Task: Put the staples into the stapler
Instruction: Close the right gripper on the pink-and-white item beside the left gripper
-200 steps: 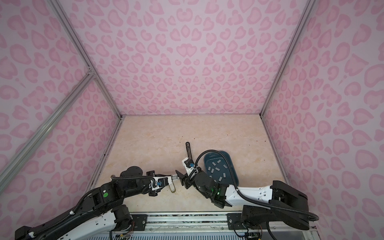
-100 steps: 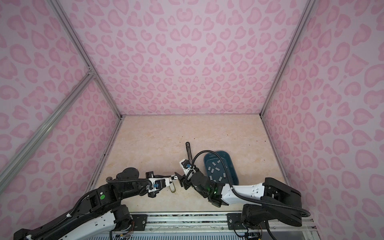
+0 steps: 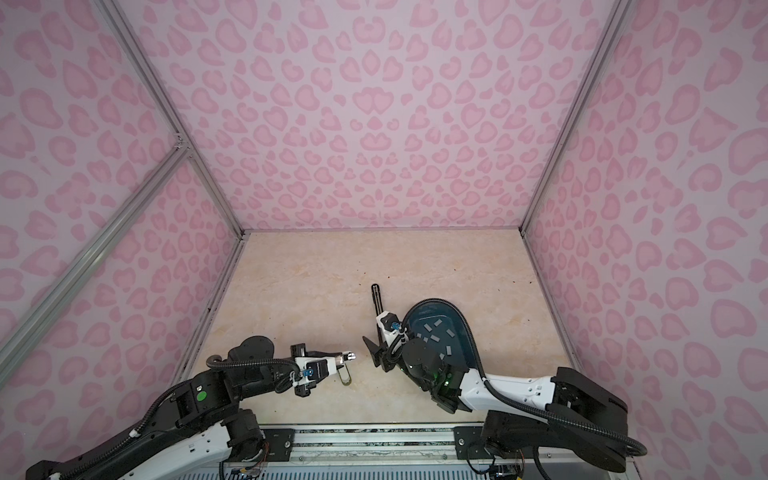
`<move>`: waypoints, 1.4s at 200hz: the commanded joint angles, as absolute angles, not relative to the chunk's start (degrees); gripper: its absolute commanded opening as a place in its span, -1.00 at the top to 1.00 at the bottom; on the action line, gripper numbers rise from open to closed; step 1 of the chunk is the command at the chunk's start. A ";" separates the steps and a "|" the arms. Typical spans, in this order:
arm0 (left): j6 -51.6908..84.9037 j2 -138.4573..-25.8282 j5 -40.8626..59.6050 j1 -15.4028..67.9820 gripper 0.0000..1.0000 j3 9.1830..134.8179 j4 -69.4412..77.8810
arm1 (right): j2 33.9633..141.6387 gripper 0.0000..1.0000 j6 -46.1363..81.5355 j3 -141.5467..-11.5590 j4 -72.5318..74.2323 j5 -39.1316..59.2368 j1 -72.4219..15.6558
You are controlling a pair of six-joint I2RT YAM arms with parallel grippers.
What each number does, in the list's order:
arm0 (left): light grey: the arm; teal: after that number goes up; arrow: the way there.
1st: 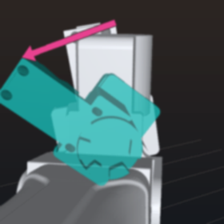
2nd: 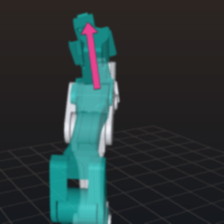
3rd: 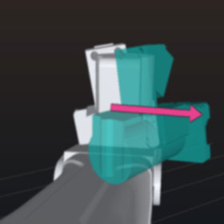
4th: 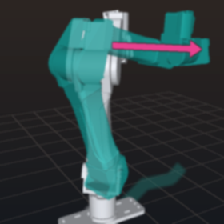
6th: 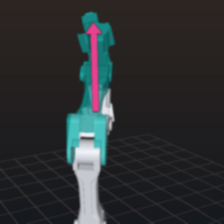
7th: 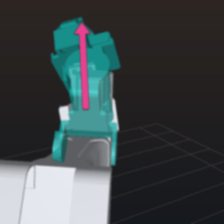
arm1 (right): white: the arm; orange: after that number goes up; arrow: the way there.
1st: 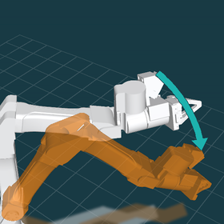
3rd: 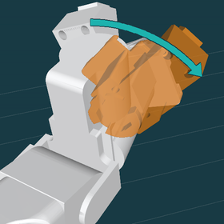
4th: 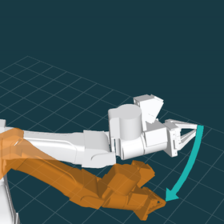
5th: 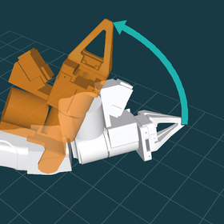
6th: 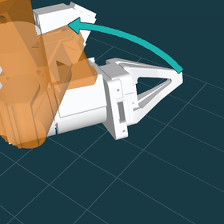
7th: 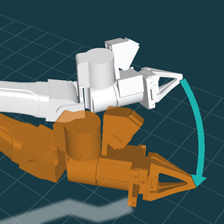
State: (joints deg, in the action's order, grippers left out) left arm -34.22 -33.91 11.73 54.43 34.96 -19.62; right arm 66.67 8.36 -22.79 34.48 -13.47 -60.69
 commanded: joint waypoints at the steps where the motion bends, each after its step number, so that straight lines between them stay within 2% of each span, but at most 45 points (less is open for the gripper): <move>1: -35.29 -34.56 13.94 54.40 0.92 35.20 -17.63 | 64.04 -0.54 5.33 -21.65 34.08 -11.82 -60.53; 23: -35.41 -35.71 16.01 54.34 0.92 35.52 -18.34 | 60.86 -0.54 2.98 -20.42 33.93 -6.44 -60.55; 59: -35.90 -36.87 19.92 54.40 0.92 35.97 -19.33 | 56.52 -0.56 -3.16 -18.26 34.90 8.61 -63.20; 106: -36.69 -35.89 23.61 54.40 0.92 35.63 -19.93 | 58.78 -0.63 -8.51 -17.77 36.88 15.13 -67.94; 168: -37.44 -35.24 26.97 54.45 0.93 35.35 -20.47 | 65.99 -0.62 -8.37 -21.23 37.34 15.29 -67.94; 194: -37.60 -35.32 27.13 54.54 0.92 35.38 -20.48 | 68.21 -0.46 -8.13 -22.71 37.87 16.53 -68.51; 280: -37.71 -35.07 27.28 54.58 0.92 35.16 -20.41 | 70.30 0.40 -6.50 -23.54 40.30 16.37 -69.12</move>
